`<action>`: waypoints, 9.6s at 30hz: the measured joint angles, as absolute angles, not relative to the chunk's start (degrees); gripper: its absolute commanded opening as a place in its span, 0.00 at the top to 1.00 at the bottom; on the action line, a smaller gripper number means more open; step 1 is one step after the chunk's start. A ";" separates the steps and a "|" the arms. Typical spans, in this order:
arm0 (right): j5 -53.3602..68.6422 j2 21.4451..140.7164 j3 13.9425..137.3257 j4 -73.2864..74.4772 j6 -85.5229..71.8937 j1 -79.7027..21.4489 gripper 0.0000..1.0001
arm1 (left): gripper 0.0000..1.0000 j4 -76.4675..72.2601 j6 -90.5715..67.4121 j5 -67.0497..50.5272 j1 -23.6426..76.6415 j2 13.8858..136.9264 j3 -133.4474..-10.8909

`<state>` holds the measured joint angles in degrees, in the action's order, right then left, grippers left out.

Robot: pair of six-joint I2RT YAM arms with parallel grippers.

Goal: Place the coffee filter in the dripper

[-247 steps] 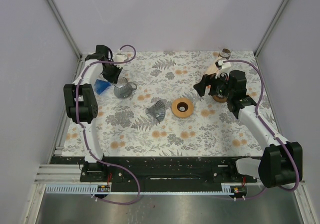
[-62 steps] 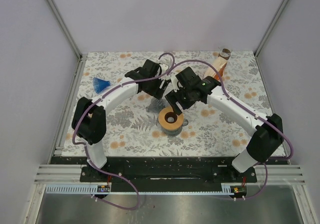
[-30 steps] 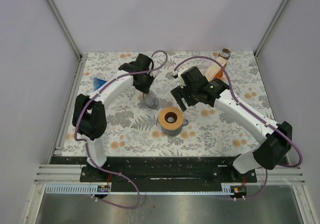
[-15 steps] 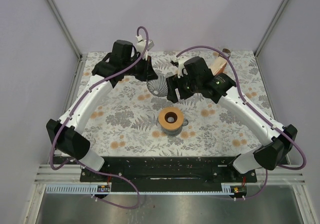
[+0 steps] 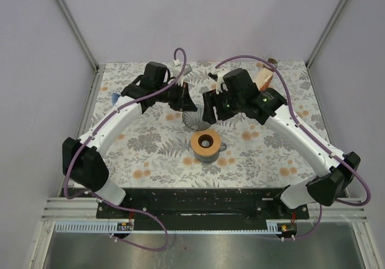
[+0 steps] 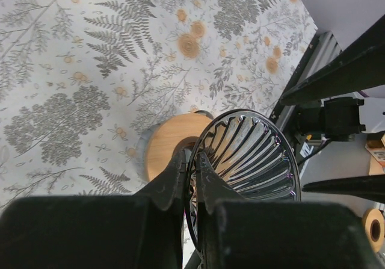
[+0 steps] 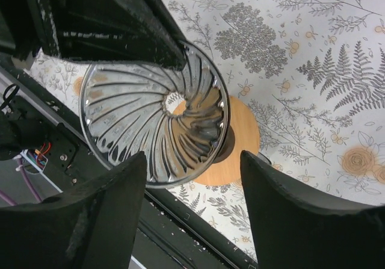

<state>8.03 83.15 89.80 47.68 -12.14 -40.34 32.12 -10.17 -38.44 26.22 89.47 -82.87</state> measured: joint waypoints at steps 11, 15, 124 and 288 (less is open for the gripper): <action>3.25 87.70 88.58 49.54 -13.63 -40.34 0.69 | 1.00 24.05 -12.78 -42.09 27.75 89.47 -77.25; 2.07 88.44 87.68 49.84 -14.37 -40.32 0.92 | 1.00 21.96 -12.97 -41.89 28.38 89.47 -75.68; 5.58 89.45 74.76 37.12 -17.04 -39.18 1.00 | 0.39 29.21 -2.00 -33.08 32.80 91.79 -75.50; -13.78 131.98 122.56 35.40 -10.33 -4.34 0.74 | 0.32 23.46 2.94 -26.74 6.83 92.86 -65.49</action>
<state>-13.78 131.98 122.56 35.40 -10.33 -4.34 23.46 2.94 -26.74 6.83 92.86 -65.49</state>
